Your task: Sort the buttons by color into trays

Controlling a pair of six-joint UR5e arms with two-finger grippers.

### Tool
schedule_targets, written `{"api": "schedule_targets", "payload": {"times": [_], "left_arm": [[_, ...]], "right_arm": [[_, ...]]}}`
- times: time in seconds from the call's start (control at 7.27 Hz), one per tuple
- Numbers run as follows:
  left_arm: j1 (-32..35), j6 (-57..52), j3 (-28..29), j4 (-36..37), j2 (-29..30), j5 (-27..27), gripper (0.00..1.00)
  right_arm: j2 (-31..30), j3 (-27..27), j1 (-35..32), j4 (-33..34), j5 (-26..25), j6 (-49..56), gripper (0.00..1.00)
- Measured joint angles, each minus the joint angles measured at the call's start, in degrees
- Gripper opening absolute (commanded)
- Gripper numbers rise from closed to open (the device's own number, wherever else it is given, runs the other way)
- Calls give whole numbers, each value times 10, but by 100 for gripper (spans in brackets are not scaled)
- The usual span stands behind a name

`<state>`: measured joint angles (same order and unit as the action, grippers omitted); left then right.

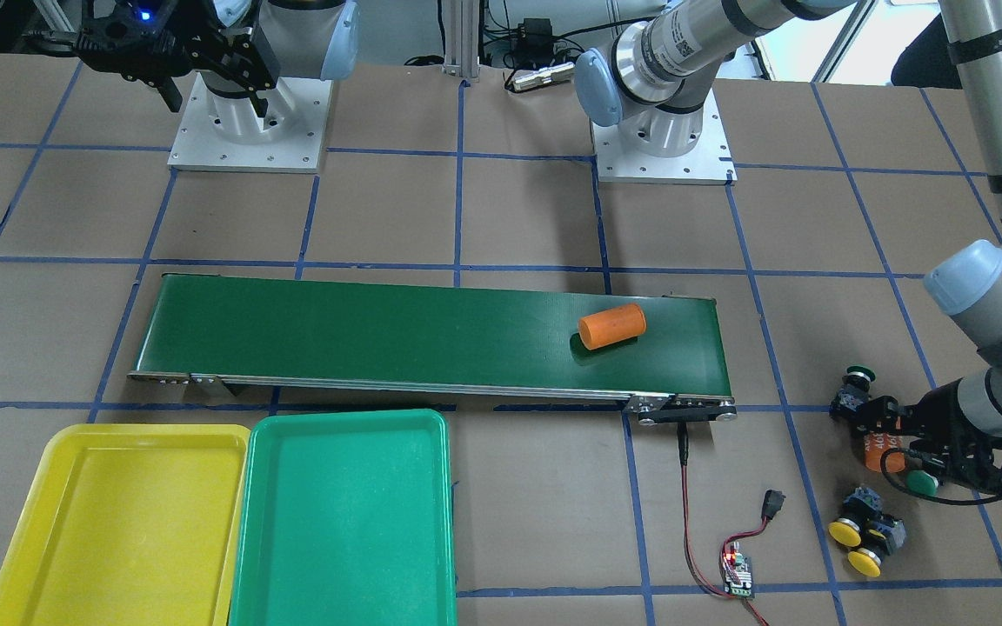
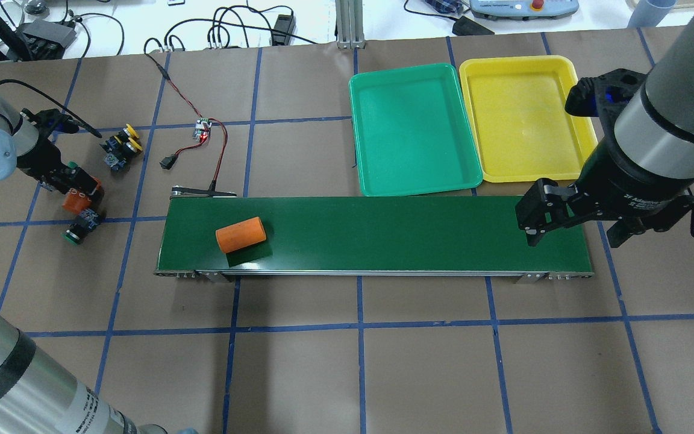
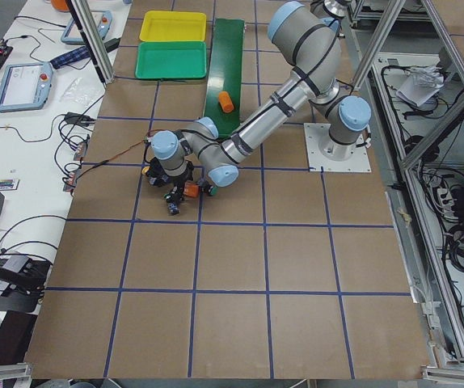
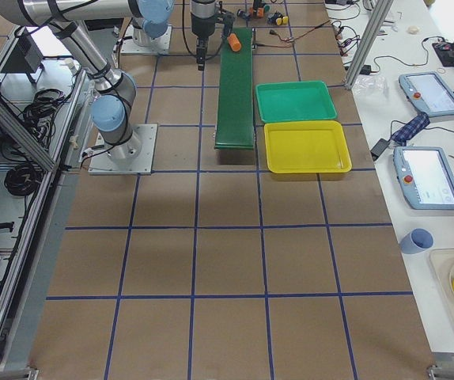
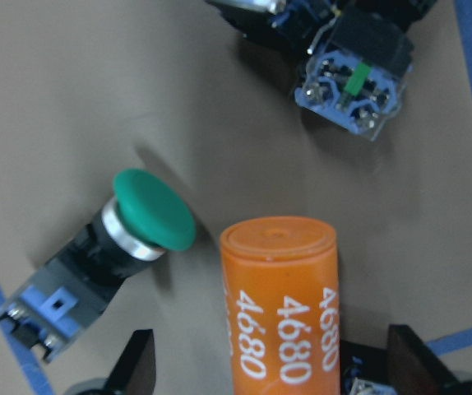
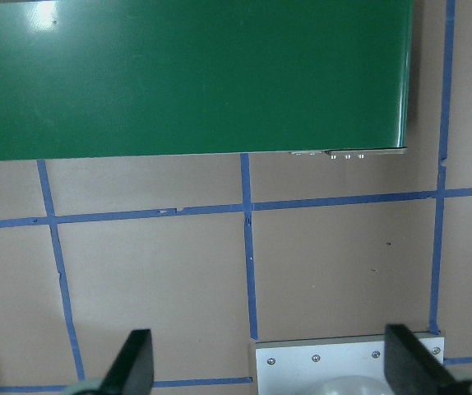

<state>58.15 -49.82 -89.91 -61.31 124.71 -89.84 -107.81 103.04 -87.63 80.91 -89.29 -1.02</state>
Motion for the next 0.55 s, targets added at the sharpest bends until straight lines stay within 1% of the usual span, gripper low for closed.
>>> {"api": "schedule_targets", "payload": {"times": [0.28,0.41,0.55], "left_arm": [[4,-9,6,-21,-13,-1,0],[12,-29,10,-56,-33,0,0],[29,-49,7,-99,-65,2,0]], "right_arm": [[0,0,0,0,-2,0,100],[0,1,0,0,-2,0,100],[0,1,0,0,-2,0,100]]}}
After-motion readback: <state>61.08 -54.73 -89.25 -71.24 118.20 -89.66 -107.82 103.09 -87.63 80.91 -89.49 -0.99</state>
